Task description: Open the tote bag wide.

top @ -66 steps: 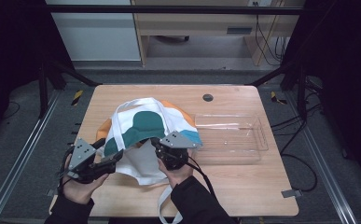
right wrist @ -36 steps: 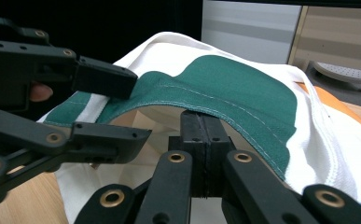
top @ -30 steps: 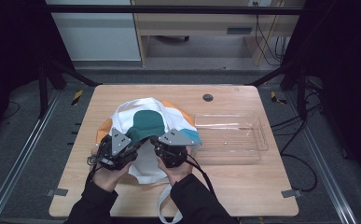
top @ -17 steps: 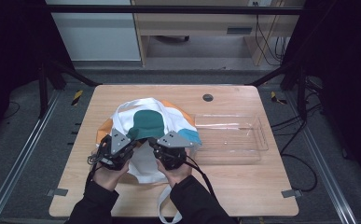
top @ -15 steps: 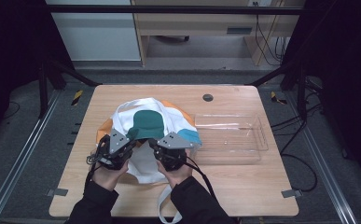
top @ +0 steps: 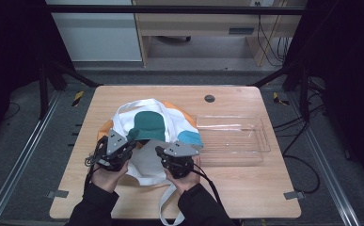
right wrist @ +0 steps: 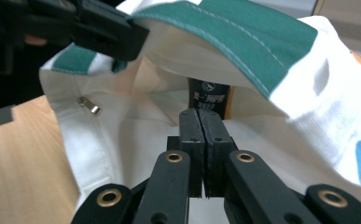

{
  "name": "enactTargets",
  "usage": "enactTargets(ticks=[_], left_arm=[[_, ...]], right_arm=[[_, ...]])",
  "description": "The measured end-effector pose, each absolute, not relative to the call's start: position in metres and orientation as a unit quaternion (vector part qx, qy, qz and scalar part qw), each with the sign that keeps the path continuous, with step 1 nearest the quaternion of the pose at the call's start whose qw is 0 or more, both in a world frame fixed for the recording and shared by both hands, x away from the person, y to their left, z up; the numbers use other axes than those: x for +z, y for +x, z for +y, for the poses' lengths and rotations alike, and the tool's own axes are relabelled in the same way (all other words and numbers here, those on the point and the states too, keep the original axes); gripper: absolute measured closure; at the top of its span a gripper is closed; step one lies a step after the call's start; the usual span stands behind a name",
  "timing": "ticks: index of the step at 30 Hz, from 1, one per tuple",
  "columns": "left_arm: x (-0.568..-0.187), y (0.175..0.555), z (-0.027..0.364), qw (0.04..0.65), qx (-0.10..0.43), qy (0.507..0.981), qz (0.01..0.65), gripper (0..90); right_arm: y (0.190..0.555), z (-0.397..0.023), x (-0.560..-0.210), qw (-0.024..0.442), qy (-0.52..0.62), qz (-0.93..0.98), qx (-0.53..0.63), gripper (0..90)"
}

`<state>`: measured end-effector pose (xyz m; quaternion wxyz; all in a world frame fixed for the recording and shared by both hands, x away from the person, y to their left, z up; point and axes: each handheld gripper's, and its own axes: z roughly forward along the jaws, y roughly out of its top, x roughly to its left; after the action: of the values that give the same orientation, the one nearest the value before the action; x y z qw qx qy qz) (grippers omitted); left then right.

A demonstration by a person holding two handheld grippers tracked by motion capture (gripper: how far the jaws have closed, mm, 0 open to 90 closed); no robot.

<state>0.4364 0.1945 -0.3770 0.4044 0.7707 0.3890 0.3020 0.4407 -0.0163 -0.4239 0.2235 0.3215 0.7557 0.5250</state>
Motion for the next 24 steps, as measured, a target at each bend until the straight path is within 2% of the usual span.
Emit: enactTargets(ticks=[10,14,24], left_arm=[[-0.376,0.436,0.195,0.411,0.300,0.767,0.390,87.4],[-0.376,0.436,0.195,0.411,0.301,0.767,0.390,87.4],[-0.375,0.435,0.195,0.412,0.302,0.767,0.389,87.5]], right_arm=[[0.442,-0.019,-0.451,0.209,0.345,0.769,0.497,90.0],[0.446,-0.020,-0.464,0.161,0.356,0.780,0.489,90.0],[0.447,-0.013,-0.480,0.171,0.363,0.797,0.451,90.0]])
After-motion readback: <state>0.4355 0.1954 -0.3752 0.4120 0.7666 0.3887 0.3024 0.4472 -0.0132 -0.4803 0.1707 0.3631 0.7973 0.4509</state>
